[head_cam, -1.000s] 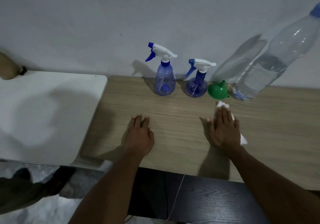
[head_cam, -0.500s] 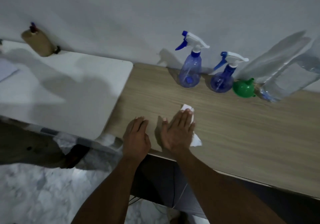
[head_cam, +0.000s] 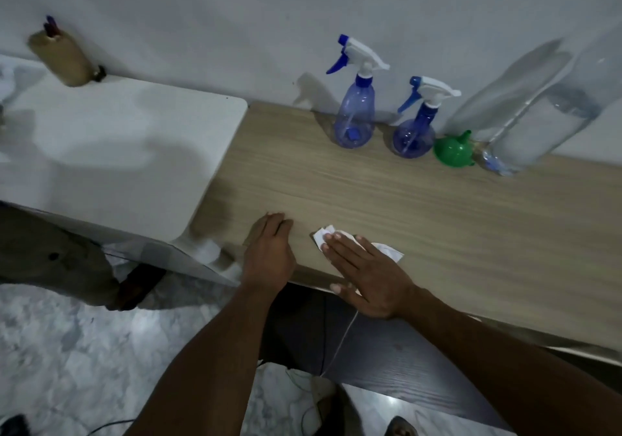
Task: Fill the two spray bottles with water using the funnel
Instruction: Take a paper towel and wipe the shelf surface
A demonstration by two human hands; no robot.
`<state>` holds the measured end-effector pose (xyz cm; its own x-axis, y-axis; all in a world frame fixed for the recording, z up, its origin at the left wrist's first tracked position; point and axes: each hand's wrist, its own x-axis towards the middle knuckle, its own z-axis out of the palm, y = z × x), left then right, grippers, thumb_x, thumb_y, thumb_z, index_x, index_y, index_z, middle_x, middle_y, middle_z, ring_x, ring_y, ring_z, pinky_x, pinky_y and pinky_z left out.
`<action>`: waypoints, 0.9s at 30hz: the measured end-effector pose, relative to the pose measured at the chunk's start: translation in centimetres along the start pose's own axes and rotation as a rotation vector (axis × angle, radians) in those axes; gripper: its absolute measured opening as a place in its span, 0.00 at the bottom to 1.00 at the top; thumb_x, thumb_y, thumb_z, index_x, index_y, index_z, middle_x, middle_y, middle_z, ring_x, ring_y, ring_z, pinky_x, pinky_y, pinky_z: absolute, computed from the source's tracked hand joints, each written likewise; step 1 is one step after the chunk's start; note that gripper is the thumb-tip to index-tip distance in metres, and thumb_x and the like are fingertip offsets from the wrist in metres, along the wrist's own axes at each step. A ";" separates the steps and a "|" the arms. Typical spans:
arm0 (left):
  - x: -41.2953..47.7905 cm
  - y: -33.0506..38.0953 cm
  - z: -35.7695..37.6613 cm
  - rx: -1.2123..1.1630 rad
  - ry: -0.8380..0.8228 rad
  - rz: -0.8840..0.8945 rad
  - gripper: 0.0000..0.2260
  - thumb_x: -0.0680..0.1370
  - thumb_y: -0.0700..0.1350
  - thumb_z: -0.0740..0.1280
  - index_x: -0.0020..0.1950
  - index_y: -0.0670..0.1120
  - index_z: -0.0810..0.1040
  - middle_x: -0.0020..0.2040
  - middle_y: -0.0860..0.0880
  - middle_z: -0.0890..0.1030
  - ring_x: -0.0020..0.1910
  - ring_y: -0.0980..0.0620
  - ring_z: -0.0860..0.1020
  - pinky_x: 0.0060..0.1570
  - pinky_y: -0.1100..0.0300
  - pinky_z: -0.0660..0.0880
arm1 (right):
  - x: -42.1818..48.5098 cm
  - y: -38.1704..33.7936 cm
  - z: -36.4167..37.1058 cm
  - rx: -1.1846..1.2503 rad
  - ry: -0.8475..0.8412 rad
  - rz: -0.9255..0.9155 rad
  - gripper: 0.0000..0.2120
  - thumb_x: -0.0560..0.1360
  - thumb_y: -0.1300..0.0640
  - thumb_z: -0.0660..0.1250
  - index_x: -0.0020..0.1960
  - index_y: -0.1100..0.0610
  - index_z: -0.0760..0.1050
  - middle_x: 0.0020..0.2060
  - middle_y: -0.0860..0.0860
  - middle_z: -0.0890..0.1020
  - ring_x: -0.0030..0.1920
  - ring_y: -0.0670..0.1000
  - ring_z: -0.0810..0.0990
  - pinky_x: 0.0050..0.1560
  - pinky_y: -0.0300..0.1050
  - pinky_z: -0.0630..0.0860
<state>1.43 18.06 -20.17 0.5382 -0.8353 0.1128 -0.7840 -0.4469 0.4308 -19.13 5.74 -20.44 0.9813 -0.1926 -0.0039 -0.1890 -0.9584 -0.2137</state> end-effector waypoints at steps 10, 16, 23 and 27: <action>-2.8 7.6 3.2 -0.051 -0.097 0.086 0.21 0.73 0.32 0.65 0.66 0.38 0.80 0.70 0.39 0.76 0.72 0.37 0.72 0.68 0.43 0.73 | -14.5 6.6 -1.7 -0.073 0.022 0.432 0.35 0.82 0.35 0.45 0.81 0.56 0.49 0.81 0.52 0.50 0.81 0.50 0.46 0.77 0.61 0.56; -5.3 7.6 2.5 -0.002 -0.170 0.089 0.25 0.74 0.37 0.63 0.72 0.39 0.74 0.74 0.39 0.71 0.75 0.37 0.66 0.74 0.43 0.66 | -15.2 4.2 0.7 0.024 0.201 1.056 0.37 0.81 0.37 0.43 0.80 0.63 0.53 0.79 0.60 0.55 0.80 0.58 0.51 0.77 0.59 0.50; -6.8 4.4 0.2 -0.021 -0.174 0.083 0.26 0.75 0.33 0.65 0.74 0.41 0.73 0.76 0.43 0.69 0.77 0.42 0.65 0.74 0.48 0.67 | -6.3 -2.6 1.2 0.239 0.316 1.281 0.41 0.79 0.37 0.45 0.78 0.70 0.52 0.78 0.67 0.54 0.80 0.63 0.49 0.78 0.61 0.47; -6.1 1.6 -1.3 0.014 -0.169 0.070 0.25 0.76 0.35 0.65 0.74 0.41 0.72 0.76 0.44 0.69 0.76 0.44 0.66 0.72 0.50 0.68 | -1.1 -5.5 2.0 0.191 0.314 1.182 0.40 0.80 0.39 0.49 0.77 0.70 0.52 0.77 0.67 0.55 0.80 0.63 0.49 0.78 0.60 0.48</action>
<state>-2.66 22.84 -19.01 0.4231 -0.9060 -0.0108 -0.8225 -0.3891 0.4148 -19.04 11.67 -21.25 0.1554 -0.9859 -0.0628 -0.9183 -0.1207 -0.3769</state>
